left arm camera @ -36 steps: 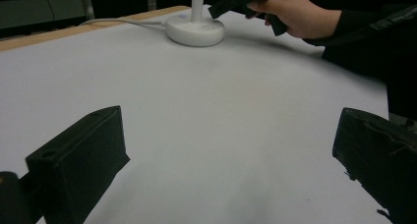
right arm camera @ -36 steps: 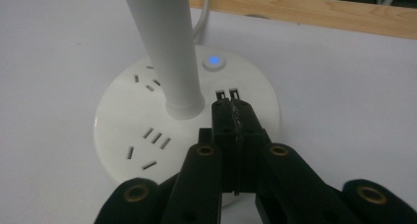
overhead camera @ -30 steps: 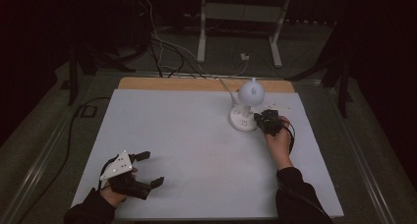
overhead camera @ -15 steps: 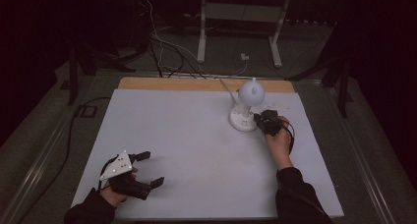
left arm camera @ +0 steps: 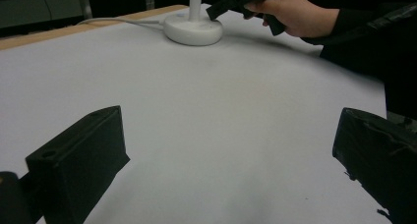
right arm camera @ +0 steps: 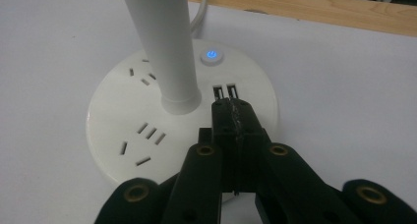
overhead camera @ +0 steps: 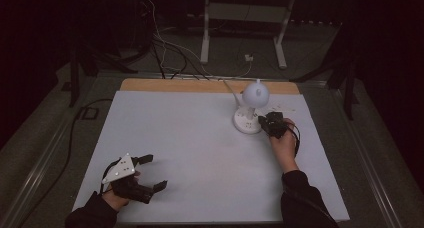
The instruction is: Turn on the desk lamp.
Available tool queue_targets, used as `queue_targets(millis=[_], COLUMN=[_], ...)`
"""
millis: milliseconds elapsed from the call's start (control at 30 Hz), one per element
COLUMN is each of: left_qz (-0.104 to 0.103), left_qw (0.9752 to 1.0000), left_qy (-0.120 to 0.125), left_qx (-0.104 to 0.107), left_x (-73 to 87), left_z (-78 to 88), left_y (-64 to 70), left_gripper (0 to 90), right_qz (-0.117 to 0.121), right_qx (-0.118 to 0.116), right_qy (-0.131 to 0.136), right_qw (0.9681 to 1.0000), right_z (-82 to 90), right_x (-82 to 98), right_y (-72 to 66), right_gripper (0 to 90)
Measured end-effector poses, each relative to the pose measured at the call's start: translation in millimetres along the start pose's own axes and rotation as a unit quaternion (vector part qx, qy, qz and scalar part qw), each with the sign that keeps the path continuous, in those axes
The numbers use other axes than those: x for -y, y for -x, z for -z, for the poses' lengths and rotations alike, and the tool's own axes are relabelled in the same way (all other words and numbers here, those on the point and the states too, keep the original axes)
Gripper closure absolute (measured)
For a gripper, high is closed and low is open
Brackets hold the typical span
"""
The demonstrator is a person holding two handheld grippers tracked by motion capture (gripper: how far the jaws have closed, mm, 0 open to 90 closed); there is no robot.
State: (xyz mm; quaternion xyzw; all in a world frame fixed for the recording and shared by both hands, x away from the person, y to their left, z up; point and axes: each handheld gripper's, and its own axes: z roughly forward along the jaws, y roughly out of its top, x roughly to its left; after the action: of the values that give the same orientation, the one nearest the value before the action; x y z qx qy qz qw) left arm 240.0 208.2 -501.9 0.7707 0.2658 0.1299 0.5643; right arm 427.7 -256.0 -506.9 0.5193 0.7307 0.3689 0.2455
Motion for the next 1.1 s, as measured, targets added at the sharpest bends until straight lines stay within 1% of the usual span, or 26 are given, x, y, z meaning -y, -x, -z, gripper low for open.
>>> queue_targets(millis=[67, 133, 167, 200, 267, 333, 367, 400, 433, 500, 567, 633, 667, 700, 767, 800, 833, 867, 900, 933, 967, 1000, 1033, 1067, 1100], left_qz=[0.002, 0.002, 0.001, 0.001, 0.002, 0.001, 0.001, 0.001, 0.001, 0.001, 0.001, 0.001, 0.001, 0.002, 0.001, 0.001, 0.001, 0.001, 0.002, 0.002, 0.001, 0.001, 0.001, 0.001, 0.001], left_qw=[1.0000, 1.0000, 1.0000, 1.0000, 1.0000, 1.0000, 1.0000, 1.0000, 1.0000, 1.0000, 1.0000, 1.0000, 1.0000, 1.0000, 1.0000, 1.0000, 1.0000, 1.0000, 1.0000, 1.0000, 1.0000, 1.0000, 1.0000, 1.0000, 1.0000], left_qy=[0.002, 0.001, 0.002, 0.002, 0.002, 0.001, 0.002, 0.002, 0.002, 0.002, 0.001, 0.002, 0.002, 0.000, 0.001, 0.001, 0.002, 0.003, 0.002, 0.002, 0.001, 0.001, 0.002, 0.002, 0.002], left_qx=[0.000, -0.001, -0.001, -0.001, 0.000, 0.000, 0.000, 0.000, 0.000, 0.000, -0.001, 0.000, 0.000, -0.001, -0.001, -0.001, -0.001, 0.000, 0.000, -0.001, -0.001, -0.001, 0.000, 0.000, 0.000], left_x=[-0.1, 0.0, 0.0, -0.1, -0.1, 0.0, 0.0, 0.0, -0.2, -0.1, -0.1, -0.2, -0.2, 0.0, -0.1, -0.1, -0.2, -0.2, -0.2, -0.1, -0.2, -0.2, -0.2, -0.2, -0.2], left_z=[0.1, 0.3, 0.3, 0.2, 0.1, 0.3, 0.4, 0.4, 0.4, 0.4, 0.3, 0.0, 0.0, -0.2, 0.0, 0.0, 0.1, 0.2, 0.2, 0.2, 0.1, 0.1, 0.1, 0.1, 0.2], left_y=[-0.4, -0.8, -0.8, -0.8, -0.8, -0.6, -0.5, -0.5, -0.5, -0.6, -0.5, -0.6, -0.6, -0.6, -0.3, -0.3, -0.3, -0.5, -0.6, -0.6, -0.4, -0.4, -0.4, -0.5, -0.5], left_gripper=[0.3, 0.3, 0.3, 0.3, 0.3, 0.3, 0.3, 0.3, 0.3, 0.3, 0.3, 0.3, 0.3, 0.3, 0.3, 0.3, 0.3, 0.3, 0.3, 0.3, 0.3, 0.3, 0.3, 0.3, 0.3], right_qz=[-0.003, 0.002, 0.001, 0.002, 0.018, 0.024, 0.027, 0.034, 0.040, 0.046, 0.043, 0.045, 0.044, 0.042, 0.034, 0.034, 0.030, 0.030, 0.032, 0.032, 0.045, 0.046, 0.046, 0.052, 0.053], right_qx=[-0.006, -0.008, -0.010, -0.014, -0.016, -0.026, -0.029, -0.030, -0.034, -0.040, -0.052, -0.059, -0.069, -0.070, -0.083, -0.083, -0.099, -0.099, -0.113, -0.113, -0.135, -0.149, -0.149, -0.163, -0.172], right_qy=[0.000, 0.006, 0.009, 0.012, 0.021, 0.027, 0.029, 0.029, 0.032, 0.036, 0.034, 0.036, 0.034, 0.030, 0.028, 0.028, 0.019, 0.019, 0.022, 0.022, 0.015, 0.010, 0.010, 0.004, 0.004], right_qw=[1.0000, 0.9999, 0.9999, 0.9998, 0.9995, 0.9990, 0.9988, 0.9986, 0.9981, 0.9975, 0.9971, 0.9966, 0.9961, 0.9962, 0.9956, 0.9956, 0.9945, 0.9945, 0.9929, 0.9929, 0.9897, 0.9877, 0.9877, 0.9853, 0.9836], right_z=[0.3, 1.5, 2.2, 3.1, 4.9, 7.7, 8.9, 10.2, 11.3, 14.0, 16.5, 19.5, 20.6, 21.5, 23.7, 23.7, 25.4, 25.4, 27.6, 27.6, 31.3, 32.7, 32.7, 36.7, 39.5], right_x=[-0.9, -2.0, -3.0, -4.1, -6.0, -6.9, -7.1, -7.1, -6.9, -6.4, -6.2, -6.2, -6.3, -6.1, -5.3, -5.3, -5.1, -5.1, -4.2, -4.2, -3.3, -3.3, -3.3, -3.8, -3.8], right_y=[0.6, -0.1, 0.0, -0.1, -0.8, -0.8, -1.0, -1.3, -1.5, -1.0, -0.1, 0.6, 0.9, 0.7, 0.9, 0.9, 1.0, 1.0, 1.4, 1.4, 2.6, 3.0, 3.0, 2.8, 2.8], right_gripper=[90.0, 89.9, 88.1, 84.7, 77.4, 69.9, 68.3, 64.1, 64.1, 57.7, 52.4, 45.9, 42.4, 41.5, 32.5, 32.5, 24.4, 24.4, 12.4, 12.4, 5.0, 0.3, 0.3, 0.0, 0.0])
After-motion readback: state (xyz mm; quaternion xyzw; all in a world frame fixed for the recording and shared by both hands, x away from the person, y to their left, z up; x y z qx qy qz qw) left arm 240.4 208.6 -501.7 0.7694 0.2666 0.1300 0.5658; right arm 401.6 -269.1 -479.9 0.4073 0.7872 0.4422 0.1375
